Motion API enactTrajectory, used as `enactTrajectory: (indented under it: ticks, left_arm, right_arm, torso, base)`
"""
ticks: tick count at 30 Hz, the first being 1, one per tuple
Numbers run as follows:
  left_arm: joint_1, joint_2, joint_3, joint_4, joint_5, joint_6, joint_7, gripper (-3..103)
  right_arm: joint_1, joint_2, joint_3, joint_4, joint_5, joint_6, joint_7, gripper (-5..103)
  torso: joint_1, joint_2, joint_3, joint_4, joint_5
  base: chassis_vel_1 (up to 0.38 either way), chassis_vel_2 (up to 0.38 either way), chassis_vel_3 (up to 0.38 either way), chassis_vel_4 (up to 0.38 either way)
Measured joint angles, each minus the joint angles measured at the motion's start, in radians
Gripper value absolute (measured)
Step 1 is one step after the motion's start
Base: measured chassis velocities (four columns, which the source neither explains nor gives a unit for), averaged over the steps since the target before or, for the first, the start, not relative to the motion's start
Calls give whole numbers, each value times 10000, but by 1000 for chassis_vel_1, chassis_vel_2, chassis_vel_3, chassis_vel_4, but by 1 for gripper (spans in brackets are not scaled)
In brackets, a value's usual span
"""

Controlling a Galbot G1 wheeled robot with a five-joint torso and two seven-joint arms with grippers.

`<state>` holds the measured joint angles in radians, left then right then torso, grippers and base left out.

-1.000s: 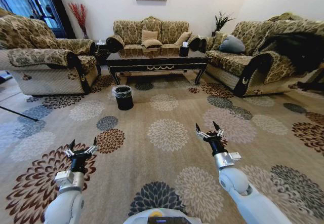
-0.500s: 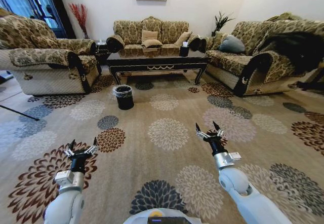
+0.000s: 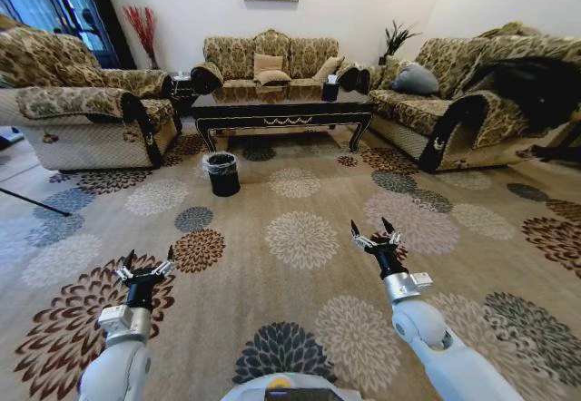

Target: Move to the front of the table and pick up the trash from the floor, then place it into the trash bin.

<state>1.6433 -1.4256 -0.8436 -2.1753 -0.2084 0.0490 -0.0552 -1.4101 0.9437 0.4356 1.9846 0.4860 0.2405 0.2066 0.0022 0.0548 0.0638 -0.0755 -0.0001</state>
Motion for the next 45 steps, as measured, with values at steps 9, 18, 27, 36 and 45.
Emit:
enactTrajectory:
  ticks: [9, 18, 27, 36, 45]
  left_arm:
    - [0, 0, 0, 0, 0, 0, -1, 100]
    - [0, 0, 0, 0, 0, 0, 0, 100]
    - [0, 0, 0, 0, 0, 0, 0, 100]
    - [0, 0, 0, 0, 0, 0, 0, 100]
    - [0, 0, 0, 0, 0, 0, 0, 100]
  right_arm:
    - [0, 0, 0, 1, 0, 0, 0, 100]
    - [0, 0, 0, 0, 0, 0, 0, 100]
    - [0, 0, 0, 0, 0, 0, 0, 100]
    - [0, 0, 0, 0, 0, 0, 0, 100]
    - [0, 0, 0, 0, 0, 0, 0, 100]
  torso:
    - [0, 0, 0, 0, 0]
    - [0, 0, 0, 0, 0]
    - [6, 41, 30, 0, 1]
    - [53, 374, 322, 0, 0]
    - [129, 794, 665, 0, 0]
  base:
    - [0, 0, 0, 0]
    - [0, 0, 0, 0]
    - [0, 0, 0, 0]
    - [0, 0, 0, 0]
    - [0, 0, 0, 0]
